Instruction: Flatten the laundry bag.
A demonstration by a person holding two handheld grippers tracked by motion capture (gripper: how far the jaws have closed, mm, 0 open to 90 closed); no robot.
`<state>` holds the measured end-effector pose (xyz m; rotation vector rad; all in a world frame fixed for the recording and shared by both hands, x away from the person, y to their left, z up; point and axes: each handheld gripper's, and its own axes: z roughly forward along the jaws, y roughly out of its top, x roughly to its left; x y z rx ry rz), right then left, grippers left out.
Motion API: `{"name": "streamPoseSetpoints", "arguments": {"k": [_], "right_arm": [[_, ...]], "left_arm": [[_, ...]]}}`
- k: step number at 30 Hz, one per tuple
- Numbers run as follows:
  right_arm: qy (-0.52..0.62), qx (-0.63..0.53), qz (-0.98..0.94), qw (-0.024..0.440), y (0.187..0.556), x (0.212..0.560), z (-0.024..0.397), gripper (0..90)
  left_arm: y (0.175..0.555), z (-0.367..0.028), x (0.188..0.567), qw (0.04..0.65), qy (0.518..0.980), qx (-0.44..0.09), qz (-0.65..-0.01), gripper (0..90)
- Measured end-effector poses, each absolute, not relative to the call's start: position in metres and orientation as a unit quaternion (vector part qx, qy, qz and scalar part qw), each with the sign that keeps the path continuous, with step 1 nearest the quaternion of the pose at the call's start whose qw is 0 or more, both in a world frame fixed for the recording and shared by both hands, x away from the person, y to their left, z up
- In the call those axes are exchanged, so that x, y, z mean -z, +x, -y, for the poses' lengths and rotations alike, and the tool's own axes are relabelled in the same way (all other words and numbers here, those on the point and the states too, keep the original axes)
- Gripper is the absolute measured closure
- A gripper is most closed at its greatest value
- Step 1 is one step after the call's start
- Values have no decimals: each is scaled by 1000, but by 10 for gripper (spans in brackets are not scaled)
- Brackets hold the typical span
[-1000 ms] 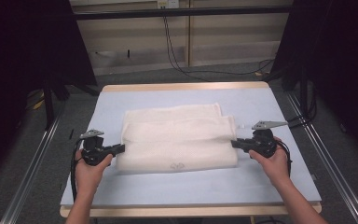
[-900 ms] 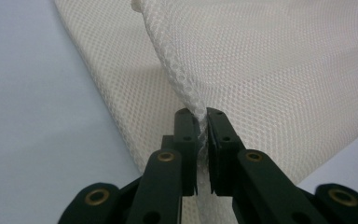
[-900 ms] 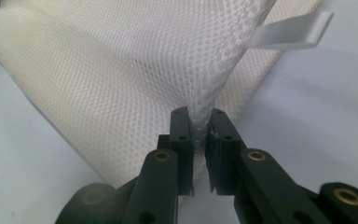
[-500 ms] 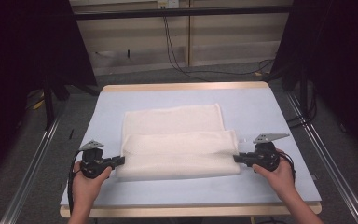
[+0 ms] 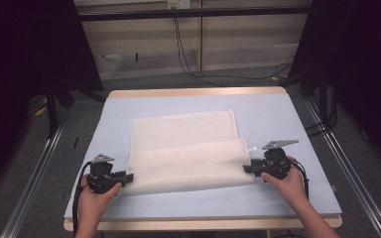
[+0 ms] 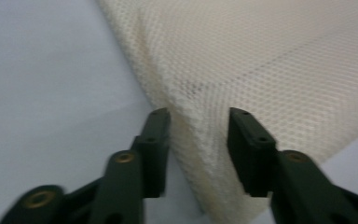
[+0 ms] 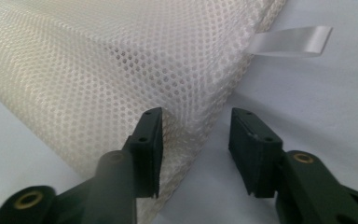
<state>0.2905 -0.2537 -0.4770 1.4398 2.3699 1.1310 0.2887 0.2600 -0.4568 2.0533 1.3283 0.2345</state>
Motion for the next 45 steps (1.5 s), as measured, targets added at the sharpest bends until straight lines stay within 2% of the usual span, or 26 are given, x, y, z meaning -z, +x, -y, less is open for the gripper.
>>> {"name": "streamPoseSetpoints", "arguments": {"k": [1, 6, 7, 9, 10, 12, 15, 17, 18, 21, 29, 34, 35, 39, 42, 45], "right_arm": [[482, -375, -789, 67, 292, 478, 254, 517], [476, -374, -794, 59, 296, 478, 253, 490], [475, -375, -794, 59, 297, 478, 252, 502], [472, -374, -796, 51, 297, 478, 251, 604], [472, -377, -796, 34, 298, 478, 250, 651], [469, -372, -800, 38, 298, 477, 248, 695], [476, -369, -798, 35, 301, 475, 248, 780], [478, -376, -793, 40, 302, 475, 249, 815], [480, -380, -790, 44, 302, 474, 249, 821], [474, -384, -790, 62, 307, 471, 250, 830], [487, -383, -783, 60, 336, 473, 254, 830], [493, -372, -782, 83, 352, 473, 252, 831], [497, -360, -783, 98, 362, 470, 252, 830], [511, -359, -774, 99, 372, 472, 255, 827], [508, -366, -773, 100, 369, 471, 258, 798], [500, -372, -775, 102, 363, 472, 261, 723]], "left_arm": [[290, -261, 458, 336, 788, -85, -510, 519], [291, -258, 468, 332, 791, -79, -509, 478], [291, -256, 468, 333, 789, -83, -510, 482], [291, -256, 468, 332, 788, -81, -512, 488], [292, -256, 469, 335, 787, -80, -512, 504], [293, -254, 470, 340, 788, -75, -508, 585], [297, -250, 467, 327, 796, -78, -503, 643], [301, -249, 466, 328, 796, -79, -502, 760], [305, -249, 465, 330, 795, -72, -503, 788], [316, -247, 464, 336, 793, -78, -503, 820], [355, -242, 467, 357, 773, -92, -517, 823], [370, -236, 468, 361, 770, -101, -517, 823], [376, -232, 469, 360, 770, -99, -517, 822], [383, -227, 469, 361, 771, -100, -515, 820], [383, -230, 468, 363, 772, -96, -513, 787], [381, -231, 466, 379, 762, -102, -515, 725]]}}
